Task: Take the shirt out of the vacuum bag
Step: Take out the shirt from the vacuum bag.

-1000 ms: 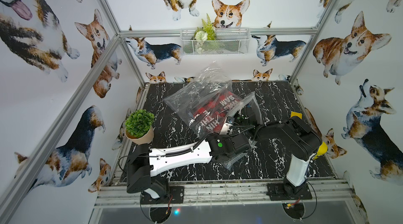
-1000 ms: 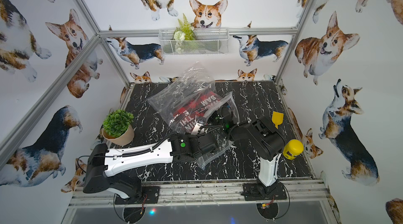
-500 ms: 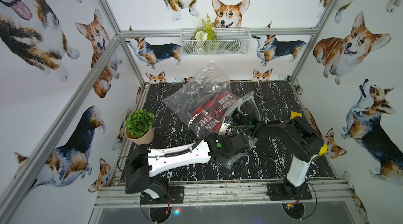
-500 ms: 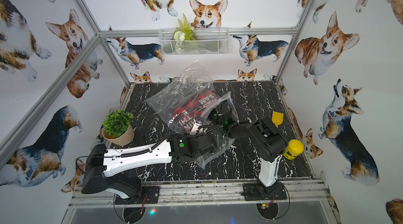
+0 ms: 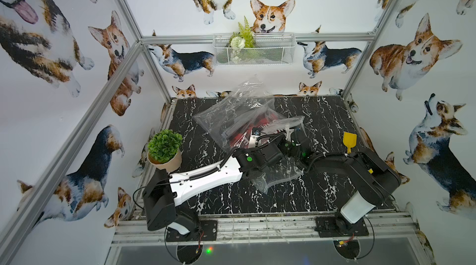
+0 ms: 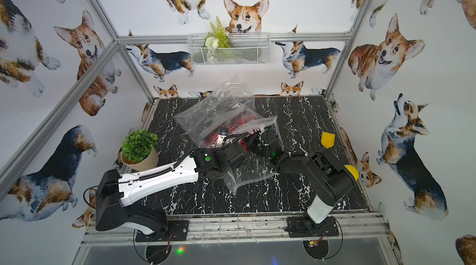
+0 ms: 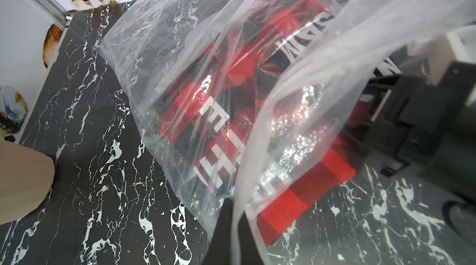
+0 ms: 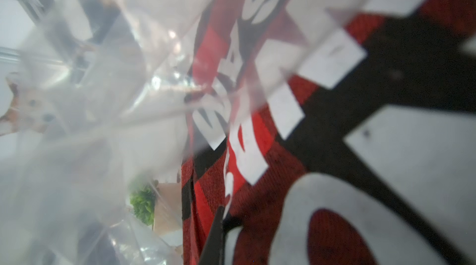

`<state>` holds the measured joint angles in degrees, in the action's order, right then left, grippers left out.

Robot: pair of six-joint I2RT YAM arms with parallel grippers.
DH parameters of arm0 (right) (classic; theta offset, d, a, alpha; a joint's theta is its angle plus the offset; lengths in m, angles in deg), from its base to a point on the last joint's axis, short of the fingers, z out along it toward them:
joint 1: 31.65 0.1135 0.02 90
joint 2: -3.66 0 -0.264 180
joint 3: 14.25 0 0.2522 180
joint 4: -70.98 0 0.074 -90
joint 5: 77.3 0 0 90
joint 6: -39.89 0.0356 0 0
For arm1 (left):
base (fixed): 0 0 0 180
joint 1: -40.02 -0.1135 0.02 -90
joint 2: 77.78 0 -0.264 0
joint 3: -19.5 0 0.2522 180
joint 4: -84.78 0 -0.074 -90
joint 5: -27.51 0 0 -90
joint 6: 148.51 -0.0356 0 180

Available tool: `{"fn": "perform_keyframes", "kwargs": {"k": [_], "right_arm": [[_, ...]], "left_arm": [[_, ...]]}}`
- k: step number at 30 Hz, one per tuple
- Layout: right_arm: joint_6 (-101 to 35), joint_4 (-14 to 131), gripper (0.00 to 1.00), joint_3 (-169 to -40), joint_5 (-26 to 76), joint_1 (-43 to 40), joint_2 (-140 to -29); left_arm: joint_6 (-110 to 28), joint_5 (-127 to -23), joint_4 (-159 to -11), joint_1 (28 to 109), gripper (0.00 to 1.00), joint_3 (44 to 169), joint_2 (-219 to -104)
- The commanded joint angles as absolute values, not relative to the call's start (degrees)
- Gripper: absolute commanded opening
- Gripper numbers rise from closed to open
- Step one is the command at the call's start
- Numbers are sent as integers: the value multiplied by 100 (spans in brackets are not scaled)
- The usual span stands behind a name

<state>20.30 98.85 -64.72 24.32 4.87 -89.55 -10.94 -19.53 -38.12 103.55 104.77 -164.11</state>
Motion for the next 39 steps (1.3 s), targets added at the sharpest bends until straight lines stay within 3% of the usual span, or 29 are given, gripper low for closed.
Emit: {"fn": "perform_keyframes", "kwargs": {"k": [1, 23, 34, 39], "right_arm": [[2201, 10055, 0, -6364, 2606, 607, -8628], [983, 5416, 0, -6408, 2048, 808, -3971], [318, 3187, 0, -7822, 1408, 627, -3193], [10, 2735, 0, -8407, 1655, -142, -3172]], "left_arm": [[-939, -2117, -4018, 10221, 0, 10487, -16399], [-1026, -2251, -4199, 10024, 0, 10341, -16659], [-997, -2309, -4208, 10015, 0, 10044, -16529], [-974, -2321, -4199, 10016, 0, 9870, -16377]]}}
